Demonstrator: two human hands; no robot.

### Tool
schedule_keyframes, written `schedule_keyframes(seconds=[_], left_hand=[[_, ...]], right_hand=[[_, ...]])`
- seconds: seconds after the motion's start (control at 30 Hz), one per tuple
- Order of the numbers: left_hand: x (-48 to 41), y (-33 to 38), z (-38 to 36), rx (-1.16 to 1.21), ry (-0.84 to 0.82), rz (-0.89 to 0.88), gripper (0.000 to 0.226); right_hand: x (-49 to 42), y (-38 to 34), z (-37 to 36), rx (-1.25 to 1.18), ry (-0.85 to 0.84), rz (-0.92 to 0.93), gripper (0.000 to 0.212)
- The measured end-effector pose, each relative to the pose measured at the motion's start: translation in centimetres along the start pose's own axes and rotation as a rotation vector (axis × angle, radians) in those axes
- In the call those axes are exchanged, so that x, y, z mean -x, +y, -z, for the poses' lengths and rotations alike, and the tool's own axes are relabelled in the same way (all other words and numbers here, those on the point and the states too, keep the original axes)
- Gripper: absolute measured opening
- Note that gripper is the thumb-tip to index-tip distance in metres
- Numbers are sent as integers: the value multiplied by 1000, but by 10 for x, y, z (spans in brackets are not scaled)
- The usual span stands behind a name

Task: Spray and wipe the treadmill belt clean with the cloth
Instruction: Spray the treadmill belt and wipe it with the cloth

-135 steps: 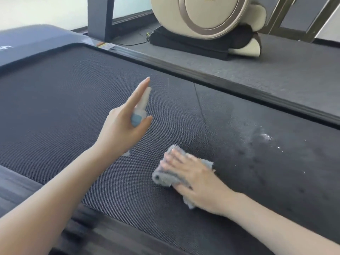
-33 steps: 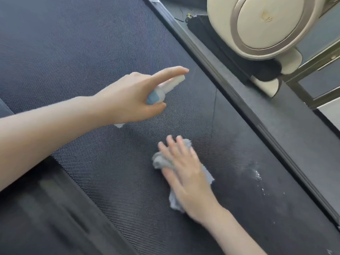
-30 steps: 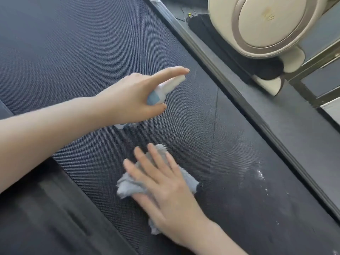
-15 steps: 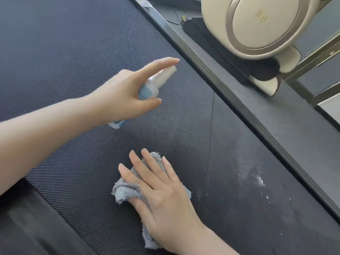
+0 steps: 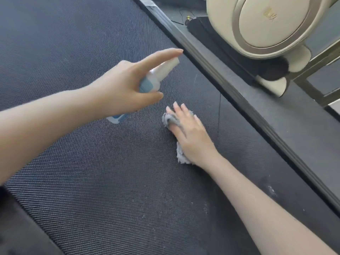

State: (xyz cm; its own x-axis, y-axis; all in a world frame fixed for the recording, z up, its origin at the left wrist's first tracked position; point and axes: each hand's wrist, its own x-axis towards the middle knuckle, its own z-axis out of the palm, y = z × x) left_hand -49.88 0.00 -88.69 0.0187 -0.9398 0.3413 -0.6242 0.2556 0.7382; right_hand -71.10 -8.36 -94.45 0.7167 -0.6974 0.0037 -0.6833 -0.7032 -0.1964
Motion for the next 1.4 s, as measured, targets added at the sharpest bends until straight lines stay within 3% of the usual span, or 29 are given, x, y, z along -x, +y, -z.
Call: schedule_keyframes(seconds=[0.4, 0.57, 0.67, 0.8, 1.03, 1.23, 1.33, 1.4], left_hand=[[-4, -7, 4, 101, 5, 102, 76], [-5, -8, 1, 106, -25, 85, 76], [-6, -10, 0, 104, -33, 81, 76], [-6, -10, -1, 99, -48, 59, 77], [-5, -7, -5, 126, -57, 78, 77], [-2, -5, -3, 185, -41, 76, 78], [0, -3, -3, 192, -35, 65, 78], [1, -2, -2, 184, -45, 69, 78]], right_hand=[[-71, 101, 38, -110, 31, -533, 54], [-82, 150, 37, -86, 55, -653, 58], [-83, 164, 35, -35, 15, -641, 71], [-80, 157, 39, -149, 29, -658, 58], [-38, 92, 31, -181, -50, -414, 54], [50, -27, 12, -193, -132, 139, 44], [101, -70, -13, -52, -68, 417, 46], [124, -87, -22, 95, -73, 490, 46]])
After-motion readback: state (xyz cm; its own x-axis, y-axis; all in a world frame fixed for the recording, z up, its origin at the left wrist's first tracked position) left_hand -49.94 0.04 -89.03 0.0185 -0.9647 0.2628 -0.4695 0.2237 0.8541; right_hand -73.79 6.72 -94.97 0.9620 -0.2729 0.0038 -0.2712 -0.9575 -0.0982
